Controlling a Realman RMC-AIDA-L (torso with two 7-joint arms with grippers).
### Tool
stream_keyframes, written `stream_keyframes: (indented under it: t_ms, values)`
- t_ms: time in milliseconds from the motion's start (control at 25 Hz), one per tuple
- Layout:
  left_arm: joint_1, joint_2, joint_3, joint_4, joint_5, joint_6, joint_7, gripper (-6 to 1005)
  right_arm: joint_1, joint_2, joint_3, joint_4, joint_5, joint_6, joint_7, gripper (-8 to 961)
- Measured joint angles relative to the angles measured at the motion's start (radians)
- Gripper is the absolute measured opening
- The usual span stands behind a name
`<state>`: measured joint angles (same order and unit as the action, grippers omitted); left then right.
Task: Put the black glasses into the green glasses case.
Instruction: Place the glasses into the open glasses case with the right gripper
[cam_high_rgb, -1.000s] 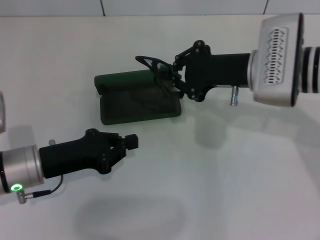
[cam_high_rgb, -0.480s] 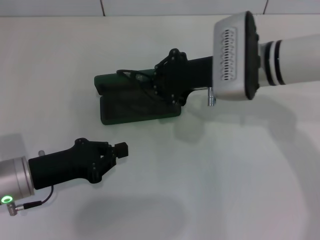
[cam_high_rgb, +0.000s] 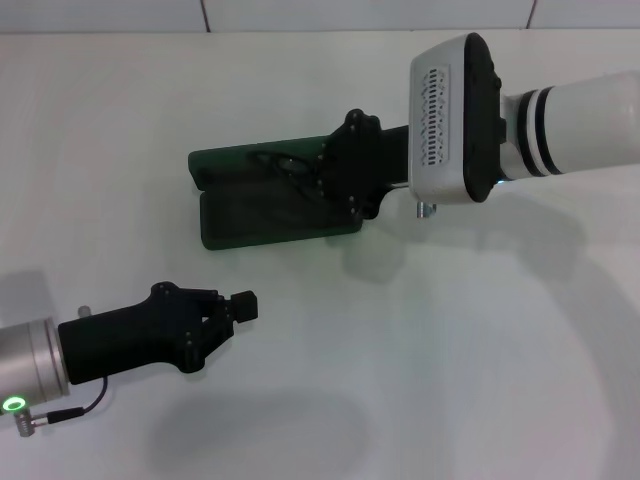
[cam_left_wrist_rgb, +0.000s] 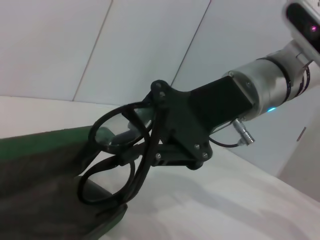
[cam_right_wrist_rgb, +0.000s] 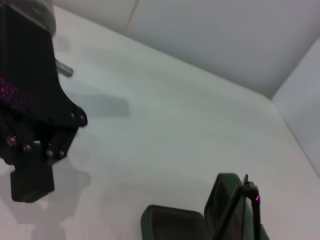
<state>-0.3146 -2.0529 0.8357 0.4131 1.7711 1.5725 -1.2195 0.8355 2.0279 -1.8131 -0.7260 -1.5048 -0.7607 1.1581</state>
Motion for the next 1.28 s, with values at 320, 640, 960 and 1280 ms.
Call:
stream_keyframes:
  t_ms: [320,640,960,1280]
  values:
    - [0.000,-0.001,0.000,-0.001,0.002,0.000,0.000,15,-0.003,0.000,0.000,-0.003,-0.008,0.002,0.013,146]
    - [0.000,-0.003,0.002,-0.001,0.003,0.000,0.000,17,-0.008,0.000,0.000,-0.006,-0.009,0.015,0.006,150]
    - [0.000,-0.003,0.002,-0.001,0.006,0.000,0.000,18,-0.005,0.000,-0.011,-0.008,-0.009,0.028,0.003,154]
    - [0.000,-0.004,0.002,-0.001,0.012,0.000,0.000,20,-0.007,0.000,-0.034,-0.016,-0.009,0.060,0.008,157]
